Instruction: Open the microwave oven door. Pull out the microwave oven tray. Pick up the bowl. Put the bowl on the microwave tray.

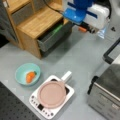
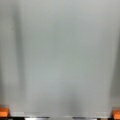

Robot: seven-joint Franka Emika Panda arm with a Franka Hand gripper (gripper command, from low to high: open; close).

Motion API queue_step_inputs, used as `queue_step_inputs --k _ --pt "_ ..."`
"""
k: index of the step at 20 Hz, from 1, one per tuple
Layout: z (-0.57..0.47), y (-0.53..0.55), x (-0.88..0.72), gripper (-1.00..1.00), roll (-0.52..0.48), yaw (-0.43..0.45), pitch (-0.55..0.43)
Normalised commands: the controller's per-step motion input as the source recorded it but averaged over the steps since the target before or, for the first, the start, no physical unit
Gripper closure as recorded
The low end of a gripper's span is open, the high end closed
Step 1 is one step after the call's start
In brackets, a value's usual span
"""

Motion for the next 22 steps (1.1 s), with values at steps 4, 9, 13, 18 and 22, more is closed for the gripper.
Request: queue_step_inputs --k 4,9,13,18,22 --pt "-0.01 -0.01 -0.01 -1.00 0.022 0.180 0.045" --pt "-0.06 0.00 -0.04 -1.00 0.036 0.090 0.020" --pt "-0.06 0.05 -0.13 -1.00 0.070 0.099 0.018" --pt "-0.05 0.15 -0.24 -1.00 0.110 0.091 0.026" --pt "-0.03 0.21 -0.27 -1.00 0.201 0.067 0.037"
